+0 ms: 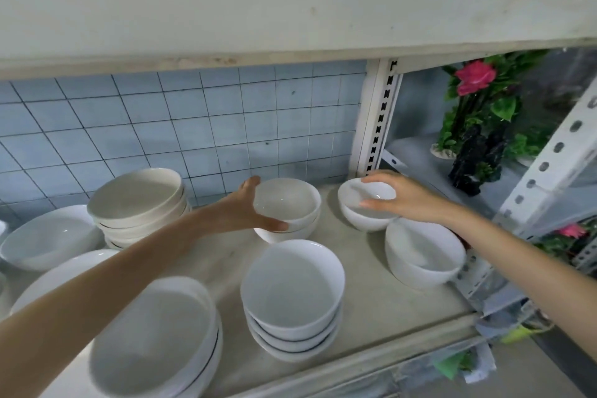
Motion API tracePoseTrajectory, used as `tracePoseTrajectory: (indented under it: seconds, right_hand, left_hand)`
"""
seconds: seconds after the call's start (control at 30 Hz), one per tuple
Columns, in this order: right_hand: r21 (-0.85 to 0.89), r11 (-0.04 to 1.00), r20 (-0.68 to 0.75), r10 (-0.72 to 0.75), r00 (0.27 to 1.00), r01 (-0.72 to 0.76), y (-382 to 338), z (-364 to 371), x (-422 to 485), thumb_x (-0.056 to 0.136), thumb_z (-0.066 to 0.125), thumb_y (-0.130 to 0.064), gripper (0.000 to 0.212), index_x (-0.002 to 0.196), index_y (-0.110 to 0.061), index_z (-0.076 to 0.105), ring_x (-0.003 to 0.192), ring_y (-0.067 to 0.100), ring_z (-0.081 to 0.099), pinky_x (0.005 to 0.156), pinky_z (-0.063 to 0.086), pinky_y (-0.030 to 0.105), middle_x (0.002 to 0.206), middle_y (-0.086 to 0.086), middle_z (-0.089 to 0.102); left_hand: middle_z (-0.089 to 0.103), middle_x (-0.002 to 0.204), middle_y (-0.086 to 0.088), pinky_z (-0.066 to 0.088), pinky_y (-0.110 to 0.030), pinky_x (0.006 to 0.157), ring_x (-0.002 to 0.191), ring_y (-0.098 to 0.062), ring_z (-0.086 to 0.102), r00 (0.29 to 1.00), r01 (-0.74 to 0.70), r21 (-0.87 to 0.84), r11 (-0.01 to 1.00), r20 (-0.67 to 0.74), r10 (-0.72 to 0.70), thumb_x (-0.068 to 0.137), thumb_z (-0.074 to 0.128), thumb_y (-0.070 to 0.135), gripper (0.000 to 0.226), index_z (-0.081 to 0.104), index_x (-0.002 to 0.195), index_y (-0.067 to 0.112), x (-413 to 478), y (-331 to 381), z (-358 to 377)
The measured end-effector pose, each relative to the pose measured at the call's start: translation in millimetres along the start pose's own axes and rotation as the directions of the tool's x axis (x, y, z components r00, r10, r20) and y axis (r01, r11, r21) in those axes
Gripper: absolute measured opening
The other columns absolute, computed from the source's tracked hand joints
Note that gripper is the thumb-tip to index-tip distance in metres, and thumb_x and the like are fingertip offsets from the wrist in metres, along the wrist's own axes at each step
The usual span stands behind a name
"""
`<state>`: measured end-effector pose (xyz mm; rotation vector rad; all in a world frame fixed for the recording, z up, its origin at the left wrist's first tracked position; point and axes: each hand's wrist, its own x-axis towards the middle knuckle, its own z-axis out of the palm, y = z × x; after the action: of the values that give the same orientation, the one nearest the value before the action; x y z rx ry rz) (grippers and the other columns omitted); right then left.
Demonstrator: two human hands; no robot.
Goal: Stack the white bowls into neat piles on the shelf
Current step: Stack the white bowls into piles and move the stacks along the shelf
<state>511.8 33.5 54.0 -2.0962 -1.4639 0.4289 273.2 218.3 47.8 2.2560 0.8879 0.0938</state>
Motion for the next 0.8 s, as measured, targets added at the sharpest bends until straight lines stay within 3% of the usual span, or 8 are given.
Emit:
tracePoseTrajectory:
  seconds: [0.1, 0.2, 0.3, 0.4, 0.57, 0.67, 0.73, 0.8]
  right_hand:
    - [-0.016, 1.0, 0.107, 0.001, 0.994, 0.001, 2, 2, -11, 0.079, 0.07, -0.042, 0.035, 0.112, -0.035, 0.058, 0.118, -0.001, 0.044, 0.096, 0.034, 0.017, 0.123, -0.019, 0.051]
    - [-0.062, 0.998, 0.186, 0.038, 0.982, -0.027, 4, 4, -13, 0.08, 0.069, -0.042, 0.037, 0.112, -0.023, 0.066, 0.11, -0.003, 0.052, 0.09, 0.038, 0.013, 0.116, -0.018, 0.061]
    - [-0.082, 0.995, 0.21, 0.065, 0.976, -0.049, 9, 8, -10, 0.083, 0.068, -0.036, 0.029, 0.092, -0.009, 0.068, 0.084, 0.006, 0.058, 0.079, 0.043, 0.024, 0.093, 0.004, 0.069]
    - [-0.071, 0.996, 0.169, 0.061, 0.984, -0.05, 11, 10, -10, 0.082, 0.069, -0.026, 0.015, 0.083, -0.011, 0.069, 0.083, 0.02, 0.064, 0.08, 0.049, 0.033, 0.085, 0.004, 0.071]
    - [-0.071, 0.997, 0.107, 0.046, 0.993, -0.039, 9, 14, -11, 0.085, 0.067, -0.018, 0.01, 0.078, -0.011, 0.068, 0.072, 0.008, 0.055, 0.069, 0.041, 0.021, 0.078, 0.002, 0.069]
    - [-0.092, 0.996, 0.036, 0.018, 0.999, -0.015, 9, 15, -12, 0.087, 0.064, -0.013, 0.01, 0.077, -0.012, 0.065, 0.072, 0.009, 0.049, 0.065, 0.036, 0.017, 0.075, -0.001, 0.062]
    - [-0.11, 0.994, -0.043, -0.008, 0.999, 0.003, 9, 13, -12, 0.087, 0.063, -0.012, 0.012, 0.077, -0.017, 0.063, 0.076, 0.013, 0.053, 0.07, 0.039, 0.022, 0.077, -0.002, 0.063]
    - [-0.126, 0.992, -0.129, -0.005, 0.992, -0.011, 9, 13, -11, 0.088, 0.062, -0.012, 0.011, 0.079, -0.018, 0.063, 0.082, 0.018, 0.057, 0.074, 0.04, 0.029, 0.083, 0.0, 0.065]
  left_hand:
    - [0.04, 0.133, 0.001, 0.034, -0.026, 0.085, 0.109, -0.018, 0.043, 1.0, 0.011, -0.013, 1.0, 0.016, -0.011, 0.065, 0.084, 0.042, 0.106, 0.019, 0.144, 0.014, 1, -2, -2]
    - [0.045, 0.126, 0.001, 0.037, -0.026, 0.083, 0.105, -0.018, 0.047, 0.999, 0.013, -0.032, 0.999, 0.034, -0.012, 0.052, 0.084, 0.052, 0.113, 0.025, 0.142, 0.015, 0, -3, -4]
    - [0.047, 0.123, 0.003, 0.039, -0.027, 0.082, 0.103, -0.016, 0.049, 0.999, 0.005, -0.025, 1.0, 0.036, -0.004, 0.034, 0.075, 0.061, 0.116, 0.034, 0.135, 0.021, -1, -2, -6]
    - [0.047, 0.127, 0.003, 0.041, -0.028, 0.086, 0.107, -0.017, 0.05, 0.999, -0.005, -0.017, 1.0, 0.043, 0.006, 0.031, 0.072, 0.066, 0.12, 0.034, 0.136, 0.022, -1, -5, -7]
    - [0.047, 0.126, 0.003, 0.041, -0.027, 0.085, 0.107, -0.018, 0.05, 0.999, -0.003, -0.029, 1.0, 0.044, 0.004, 0.038, 0.077, 0.062, 0.116, 0.033, 0.137, 0.022, -3, -6, -5]
    - [0.045, 0.125, 0.003, 0.039, -0.027, 0.084, 0.106, -0.017, 0.049, 0.999, 0.002, -0.044, 0.999, 0.043, 0.0, 0.06, 0.085, 0.046, 0.097, 0.032, 0.138, 0.021, -1, -6, -4]
    - [0.044, 0.124, 0.003, 0.038, -0.027, 0.085, 0.107, -0.018, 0.048, 0.999, -0.001, -0.036, 0.999, 0.044, 0.003, 0.064, 0.083, 0.043, 0.094, 0.031, 0.138, 0.02, -2, -4, -4]
    - [0.045, 0.126, 0.002, 0.039, -0.027, 0.087, 0.108, -0.018, 0.048, 0.999, -0.003, -0.023, 1.0, 0.049, 0.005, 0.054, 0.077, 0.051, 0.101, 0.031, 0.138, 0.021, -3, -2, -5]
